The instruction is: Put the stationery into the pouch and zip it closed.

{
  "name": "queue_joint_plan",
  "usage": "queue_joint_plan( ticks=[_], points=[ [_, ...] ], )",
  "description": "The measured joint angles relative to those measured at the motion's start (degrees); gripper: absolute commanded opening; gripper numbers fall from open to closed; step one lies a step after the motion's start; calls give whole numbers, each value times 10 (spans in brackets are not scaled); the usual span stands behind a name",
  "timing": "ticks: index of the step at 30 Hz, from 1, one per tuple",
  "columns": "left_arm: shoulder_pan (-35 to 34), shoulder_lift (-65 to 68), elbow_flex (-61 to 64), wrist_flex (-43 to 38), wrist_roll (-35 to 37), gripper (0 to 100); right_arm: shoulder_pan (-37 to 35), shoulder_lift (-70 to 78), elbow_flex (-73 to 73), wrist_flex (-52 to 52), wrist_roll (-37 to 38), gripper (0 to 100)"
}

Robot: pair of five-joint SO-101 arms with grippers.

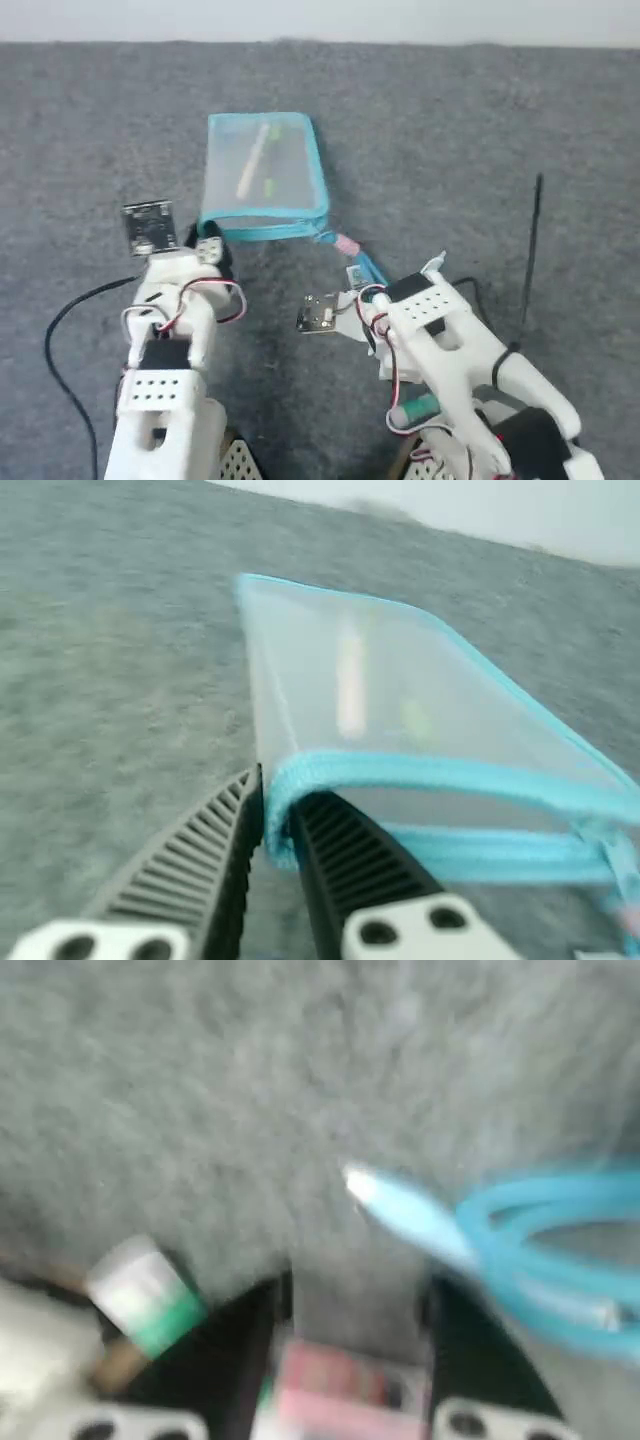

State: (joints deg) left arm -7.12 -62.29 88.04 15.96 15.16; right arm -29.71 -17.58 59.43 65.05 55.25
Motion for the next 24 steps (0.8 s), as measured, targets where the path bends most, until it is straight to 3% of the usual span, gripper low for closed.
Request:
queue_joint_plan(
  ticks=[5, 13, 16, 24],
  points=[
    [-34, 0, 0, 0, 0, 12, 23, 51, -43, -3, -61, 213],
    [-38, 0, 0, 0, 0, 12, 142, 77, -112, -2, -204, 213],
    [-38, 0, 0, 0, 0, 12, 188, 45, -135, 38, -266, 213],
    [-38, 0, 0, 0, 0, 12, 205, -22, -144, 136, -333, 213]
  ],
)
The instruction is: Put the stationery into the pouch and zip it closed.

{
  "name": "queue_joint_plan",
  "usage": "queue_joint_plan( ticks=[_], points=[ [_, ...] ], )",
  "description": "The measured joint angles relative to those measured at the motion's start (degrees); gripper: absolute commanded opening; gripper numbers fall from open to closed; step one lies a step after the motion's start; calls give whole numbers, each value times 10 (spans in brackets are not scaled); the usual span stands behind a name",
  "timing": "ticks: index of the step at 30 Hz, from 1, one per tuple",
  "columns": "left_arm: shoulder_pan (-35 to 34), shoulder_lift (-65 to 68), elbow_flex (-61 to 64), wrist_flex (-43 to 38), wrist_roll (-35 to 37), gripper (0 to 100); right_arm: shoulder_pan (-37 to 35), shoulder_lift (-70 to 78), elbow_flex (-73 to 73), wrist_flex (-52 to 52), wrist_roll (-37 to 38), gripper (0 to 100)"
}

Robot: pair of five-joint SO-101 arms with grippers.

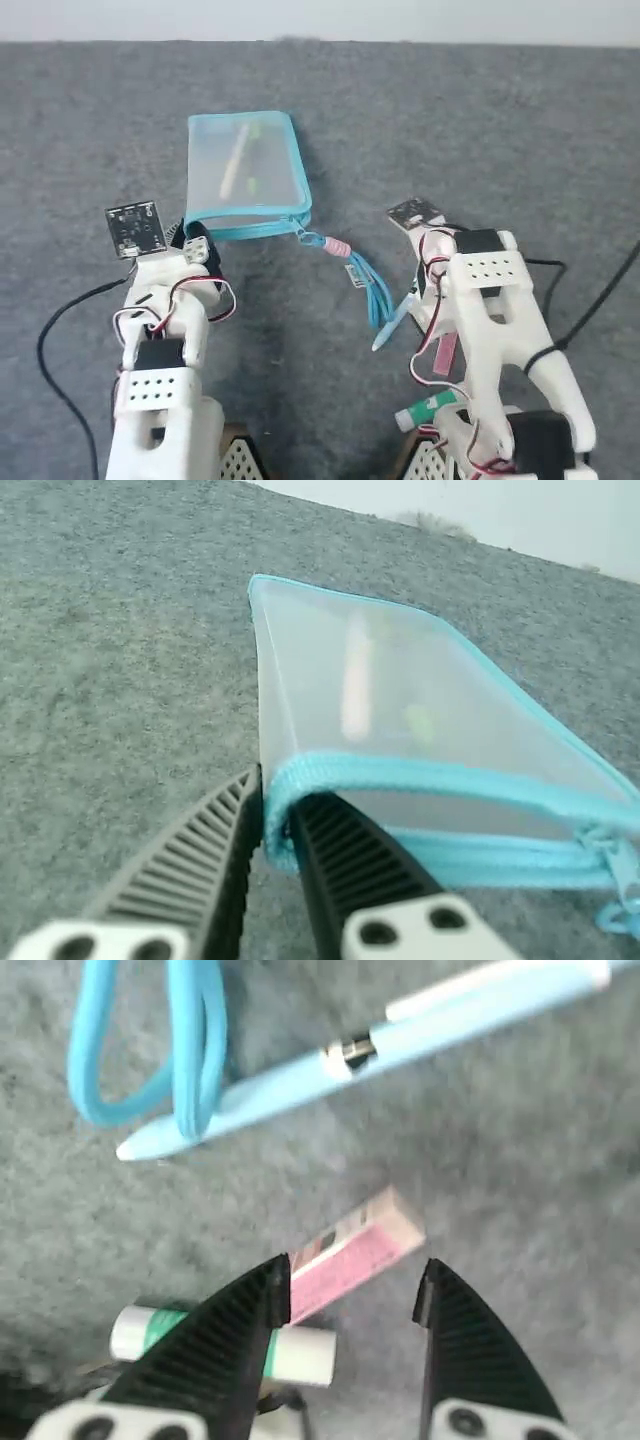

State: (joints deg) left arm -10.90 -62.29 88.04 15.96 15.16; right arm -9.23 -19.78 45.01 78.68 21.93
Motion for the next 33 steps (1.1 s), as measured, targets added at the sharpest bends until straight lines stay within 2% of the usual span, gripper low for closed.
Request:
queue_joint_plan(
  ticks=[5, 13, 15, 19, 25, 33],
  points=[
    [0, 0, 0, 0, 0, 12, 0, -1, 18, 4, -32, 213],
    [0, 0, 0, 0, 0, 12, 2, -1, 107, -98, -72, 210],
    [0, 0, 0, 0, 0, 12, 1, -1, 121, -113, -76, 170],
    [0, 0, 0, 0, 0, 12, 3, -2, 135, -135, -77, 28],
    [0, 0, 0, 0, 0, 12, 9, -4, 137, -153, -77, 9],
    [0, 0, 0, 0, 0, 12, 77, -3, -38, -107, -77, 9]
  ],
)
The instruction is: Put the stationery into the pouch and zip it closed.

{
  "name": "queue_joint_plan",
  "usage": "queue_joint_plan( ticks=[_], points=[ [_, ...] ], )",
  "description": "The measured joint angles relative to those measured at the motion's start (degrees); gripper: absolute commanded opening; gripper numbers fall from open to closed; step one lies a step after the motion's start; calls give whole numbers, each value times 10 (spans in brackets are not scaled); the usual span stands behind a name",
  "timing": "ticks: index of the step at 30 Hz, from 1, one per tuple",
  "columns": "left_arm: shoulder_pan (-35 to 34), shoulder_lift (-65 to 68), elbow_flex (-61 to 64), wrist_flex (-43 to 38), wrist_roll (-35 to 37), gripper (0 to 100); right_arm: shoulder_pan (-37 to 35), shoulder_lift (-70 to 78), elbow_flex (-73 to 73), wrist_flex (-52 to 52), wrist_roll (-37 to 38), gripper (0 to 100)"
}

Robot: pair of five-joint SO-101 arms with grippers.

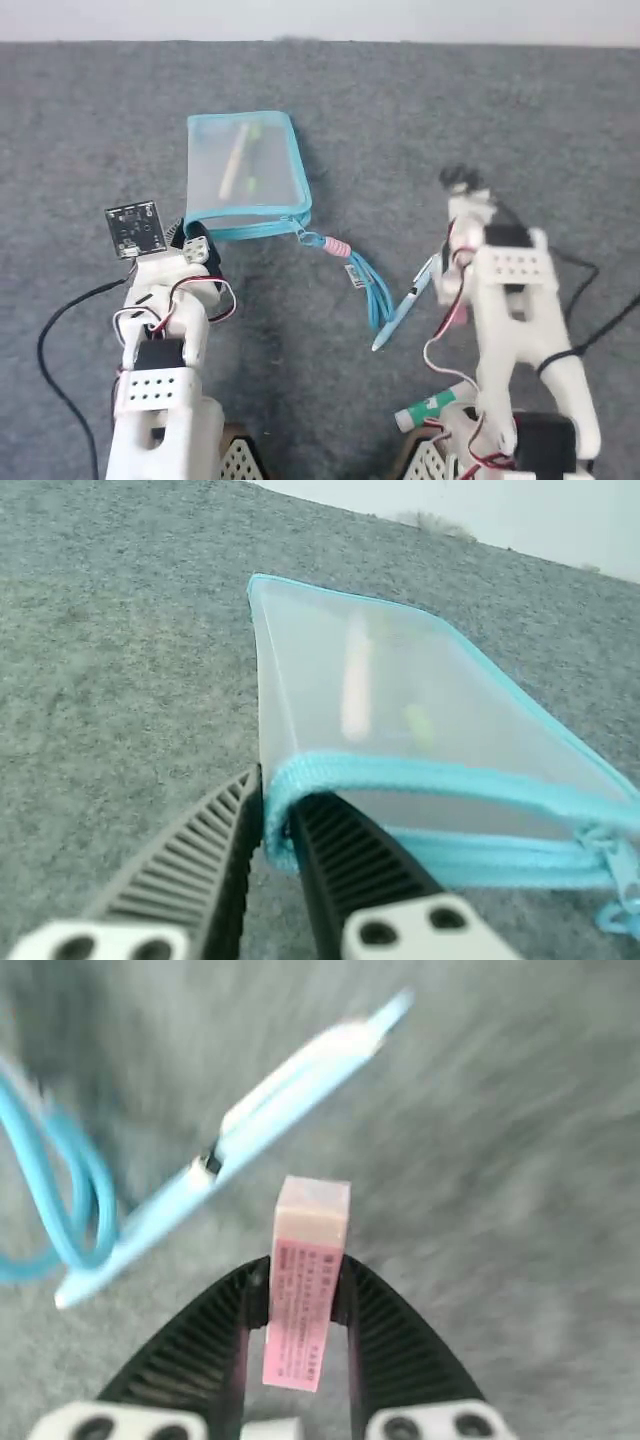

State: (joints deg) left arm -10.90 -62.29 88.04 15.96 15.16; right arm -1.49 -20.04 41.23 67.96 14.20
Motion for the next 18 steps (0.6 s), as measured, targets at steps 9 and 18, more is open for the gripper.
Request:
queue_joint_plan(
  ticks=[9, 18],
  points=[
    [0, 0, 0, 0, 0, 12, 2, 185, -178, 60, -33, 253],
    [0, 0, 0, 0, 0, 12, -32, 190, -174, 127, -19, 238]
  ],
)
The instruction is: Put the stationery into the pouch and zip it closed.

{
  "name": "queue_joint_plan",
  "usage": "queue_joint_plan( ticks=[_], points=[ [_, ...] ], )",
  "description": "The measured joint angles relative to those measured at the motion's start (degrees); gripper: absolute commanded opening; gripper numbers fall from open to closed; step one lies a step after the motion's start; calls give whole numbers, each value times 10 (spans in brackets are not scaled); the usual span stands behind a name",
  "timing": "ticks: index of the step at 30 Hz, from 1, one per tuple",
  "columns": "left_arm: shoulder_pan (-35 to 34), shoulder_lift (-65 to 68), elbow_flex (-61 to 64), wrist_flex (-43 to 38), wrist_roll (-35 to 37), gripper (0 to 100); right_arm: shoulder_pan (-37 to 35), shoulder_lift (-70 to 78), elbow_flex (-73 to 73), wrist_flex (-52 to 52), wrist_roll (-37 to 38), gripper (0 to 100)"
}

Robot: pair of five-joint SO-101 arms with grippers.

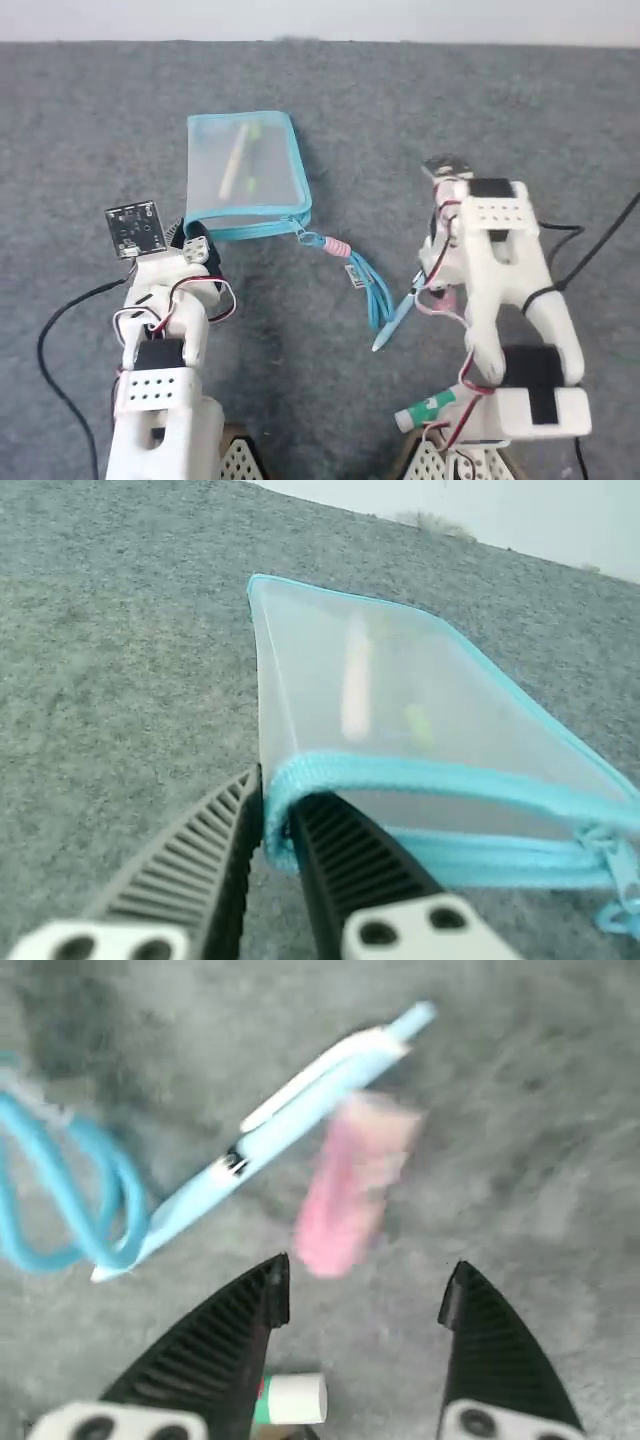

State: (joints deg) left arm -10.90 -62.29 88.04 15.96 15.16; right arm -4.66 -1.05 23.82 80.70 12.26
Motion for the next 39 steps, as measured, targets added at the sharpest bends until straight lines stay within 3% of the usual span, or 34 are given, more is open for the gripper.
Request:
queue_joint_plan(
  ticks=[4, 10, 20, 28, 36, 39],
  points=[
    [0, 0, 0, 0, 0, 12, -43, -74, 73, 4, 35, 234],
    [0, 0, 0, 0, 0, 12, -67, -202, 234, -18, 89, 131],
    [0, 0, 0, 0, 0, 12, 45, -383, 419, -193, 56, 84],
    [0, 0, 0, 0, 0, 12, 210, -588, 583, -335, 55, 84],
    [0, 0, 0, 0, 0, 12, 229, -792, 721, -372, 55, 83],
    [0, 0, 0, 0, 0, 12, 227, -862, 722, -330, 56, 83]
  ],
)
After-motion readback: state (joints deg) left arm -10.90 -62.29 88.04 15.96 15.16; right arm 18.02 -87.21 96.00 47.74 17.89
